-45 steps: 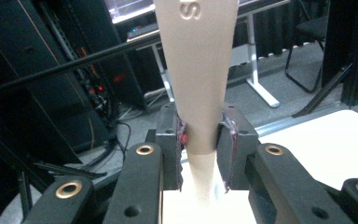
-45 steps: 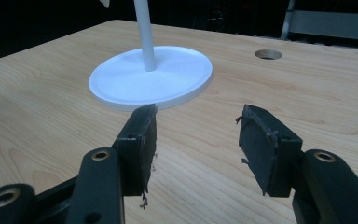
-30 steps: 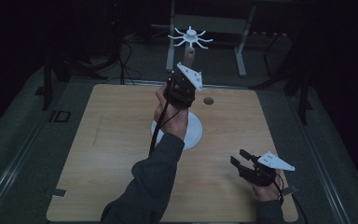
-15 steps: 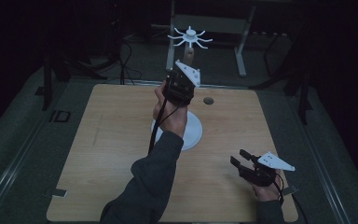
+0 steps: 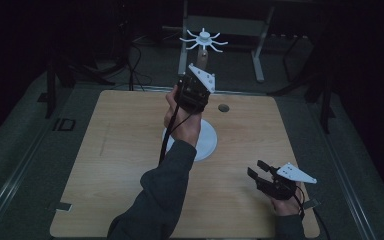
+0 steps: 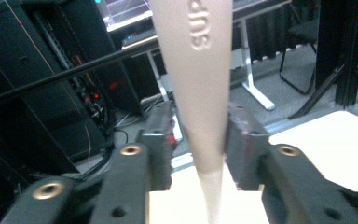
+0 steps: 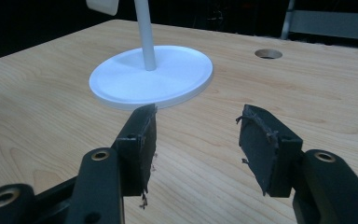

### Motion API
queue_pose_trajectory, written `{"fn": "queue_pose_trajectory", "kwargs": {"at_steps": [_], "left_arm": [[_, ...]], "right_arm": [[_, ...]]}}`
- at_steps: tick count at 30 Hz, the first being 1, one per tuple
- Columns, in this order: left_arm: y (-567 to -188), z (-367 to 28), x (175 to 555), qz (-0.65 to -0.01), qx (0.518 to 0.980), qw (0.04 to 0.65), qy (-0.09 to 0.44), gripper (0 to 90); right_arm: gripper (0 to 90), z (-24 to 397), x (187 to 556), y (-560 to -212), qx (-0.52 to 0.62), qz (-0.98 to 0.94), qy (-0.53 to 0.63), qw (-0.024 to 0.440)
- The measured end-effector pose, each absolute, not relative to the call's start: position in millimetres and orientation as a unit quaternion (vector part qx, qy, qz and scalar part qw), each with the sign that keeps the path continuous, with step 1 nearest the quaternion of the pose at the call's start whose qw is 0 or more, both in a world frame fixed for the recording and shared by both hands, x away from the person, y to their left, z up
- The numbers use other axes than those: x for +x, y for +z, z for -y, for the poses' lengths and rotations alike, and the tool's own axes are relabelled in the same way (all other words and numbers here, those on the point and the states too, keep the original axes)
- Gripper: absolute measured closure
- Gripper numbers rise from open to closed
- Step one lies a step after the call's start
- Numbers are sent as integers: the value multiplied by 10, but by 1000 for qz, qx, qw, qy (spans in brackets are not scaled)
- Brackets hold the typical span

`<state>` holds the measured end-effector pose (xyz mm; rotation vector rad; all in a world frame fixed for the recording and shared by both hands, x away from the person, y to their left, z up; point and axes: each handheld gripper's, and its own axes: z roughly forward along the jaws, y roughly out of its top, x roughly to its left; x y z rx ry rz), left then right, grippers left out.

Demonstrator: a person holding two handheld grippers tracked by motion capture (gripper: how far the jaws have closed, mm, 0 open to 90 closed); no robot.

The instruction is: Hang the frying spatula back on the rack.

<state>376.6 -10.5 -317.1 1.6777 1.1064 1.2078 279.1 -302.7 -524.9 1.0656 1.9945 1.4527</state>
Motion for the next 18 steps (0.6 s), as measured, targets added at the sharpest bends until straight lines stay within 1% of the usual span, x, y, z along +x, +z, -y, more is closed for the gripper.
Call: {"fn": "queue_pose_trajectory", "kwargs": {"at_steps": [4,12,18], "left_arm": [[-3176,112,3752,-431,658,399,470,533],[-3206,99,3660,-425,655,425,458,421],[-3263,87,3600,-415,663,436,445,393]], "right_arm": [[457,3020,2789,-5251,386,-724,526,224],[456,3022,2789,-5254,386,-724,525,224],[456,3021,2790,-5257,386,-725,525,225]]}}
